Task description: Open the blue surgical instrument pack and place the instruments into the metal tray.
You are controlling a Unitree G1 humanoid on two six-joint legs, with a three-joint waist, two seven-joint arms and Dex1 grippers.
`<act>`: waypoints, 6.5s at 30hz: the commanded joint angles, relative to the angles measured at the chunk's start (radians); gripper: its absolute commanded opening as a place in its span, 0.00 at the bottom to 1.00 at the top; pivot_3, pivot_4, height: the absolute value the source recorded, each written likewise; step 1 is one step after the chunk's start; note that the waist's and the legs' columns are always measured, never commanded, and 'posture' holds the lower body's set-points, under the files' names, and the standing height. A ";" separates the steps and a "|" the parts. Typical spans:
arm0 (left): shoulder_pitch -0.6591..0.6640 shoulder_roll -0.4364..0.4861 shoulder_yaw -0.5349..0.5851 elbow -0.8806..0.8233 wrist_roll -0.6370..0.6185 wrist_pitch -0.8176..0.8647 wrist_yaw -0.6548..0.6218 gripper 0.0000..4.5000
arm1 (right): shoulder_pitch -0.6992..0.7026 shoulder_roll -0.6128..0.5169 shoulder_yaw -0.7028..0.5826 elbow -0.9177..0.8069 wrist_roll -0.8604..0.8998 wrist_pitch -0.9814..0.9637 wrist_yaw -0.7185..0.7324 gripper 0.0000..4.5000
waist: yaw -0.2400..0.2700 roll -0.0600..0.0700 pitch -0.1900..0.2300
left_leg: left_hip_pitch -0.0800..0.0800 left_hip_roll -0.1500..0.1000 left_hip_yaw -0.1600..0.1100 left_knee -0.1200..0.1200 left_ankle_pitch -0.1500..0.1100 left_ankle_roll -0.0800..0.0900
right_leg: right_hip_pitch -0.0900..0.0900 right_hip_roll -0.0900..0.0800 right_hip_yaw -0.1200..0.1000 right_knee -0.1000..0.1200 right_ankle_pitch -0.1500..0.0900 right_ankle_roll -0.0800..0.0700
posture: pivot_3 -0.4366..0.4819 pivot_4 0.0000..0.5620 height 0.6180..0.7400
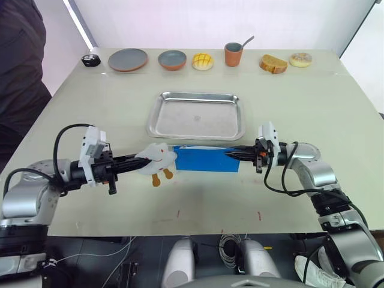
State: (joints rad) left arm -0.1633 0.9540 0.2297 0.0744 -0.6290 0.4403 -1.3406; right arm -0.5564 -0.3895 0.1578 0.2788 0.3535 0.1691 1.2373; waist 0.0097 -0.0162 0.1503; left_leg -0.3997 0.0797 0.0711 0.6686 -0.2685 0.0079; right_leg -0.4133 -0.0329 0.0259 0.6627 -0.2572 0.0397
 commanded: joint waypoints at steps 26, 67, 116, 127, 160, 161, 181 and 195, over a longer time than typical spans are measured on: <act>-0.078 -0.035 -0.203 0.307 0.356 -0.327 -0.080 0.01 | 0.015 -0.038 -0.097 -0.120 0.138 0.144 -0.009 0.00 | 0.008 0.001 -0.001 | 0.000 0.000 0.001 0.000 0.000 0.000 | 0.000 -0.001 0.000 0.000 0.000 0.000 | 0.48 0.27 1.00; 0.034 -0.016 -0.129 0.139 0.250 -0.202 -0.101 0.01 | 0.125 -0.034 -0.052 -0.271 0.137 0.165 -0.075 0.00 | 0.004 0.005 -0.002 | 0.000 -0.001 0.001 0.000 0.000 0.000 | 0.000 -0.002 0.000 0.000 0.000 0.000 | 0.48 0.27 1.00; -0.305 -0.239 -0.169 0.251 0.240 -0.386 -0.111 0.71 | 0.151 -0.058 0.027 -0.185 0.007 -0.014 -0.034 0.00 | 0.002 0.001 -0.003 | 0.000 0.000 0.000 0.000 0.000 0.000 | 0.001 0.001 0.000 0.000 0.000 0.000 | 0.48 0.27 1.00; -0.333 -0.291 -0.219 0.292 0.292 -0.458 -0.113 0.71 | 0.151 -0.060 0.031 -0.191 0.005 -0.012 -0.039 0.00 | 0.002 0.001 -0.003 | 0.000 0.000 0.000 0.001 0.000 0.000 | 0.001 0.001 0.000 0.000 0.000 0.000 | 0.48 0.27 1.00; -0.230 -0.312 -0.208 0.092 0.210 -0.334 -0.080 0.01 | 0.114 -0.049 0.034 -0.168 -0.014 -0.010 -0.031 0.00 | 0.002 0.001 -0.003 | 0.000 0.000 0.000 0.001 0.000 0.000 | 0.001 0.001 0.000 0.000 0.000 0.000 | 0.48 0.27 1.00; -0.234 -0.313 -0.209 0.095 0.211 -0.335 -0.077 0.01 | 0.112 -0.048 0.033 -0.165 -0.015 -0.011 -0.030 0.00 | 0.002 0.001 -0.003 | 0.000 0.000 0.000 0.001 0.000 0.000 | 0.001 0.001 0.000 0.000 0.000 0.000 | 0.48 0.27 1.00; -0.233 -0.324 -0.236 0.088 0.204 -0.277 -0.076 0.00 | 0.163 -0.156 -0.101 -0.382 0.225 0.379 -0.051 0.59 | 0.004 0.001 -0.002 | -0.001 0.000 0.000 0.001 0.000 0.000 | 0.000 0.001 0.000 0.000 0.000 0.000 | 0.48 0.27 1.00; -0.227 -0.327 -0.243 0.077 0.212 -0.259 -0.075 0.00 | 0.199 -0.240 -0.046 -0.446 0.231 0.499 -0.070 0.05 | 0.005 0.000 -0.002 | -0.001 0.000 -0.001 0.001 0.000 0.000 | 0.001 0.001 0.000 0.000 0.000 0.000 | 0.48 0.27 1.00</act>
State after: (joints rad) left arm -0.3889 0.6266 -0.0087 0.1880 -0.3977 0.1750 -1.4132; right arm -0.3668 -0.6212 0.0944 -0.1278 0.5930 0.6839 1.1414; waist 0.0152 -0.0158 0.1482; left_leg -0.4008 0.0797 0.0699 0.6695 -0.2686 0.0081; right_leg -0.4128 -0.0321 0.0258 0.6624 -0.2572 0.0399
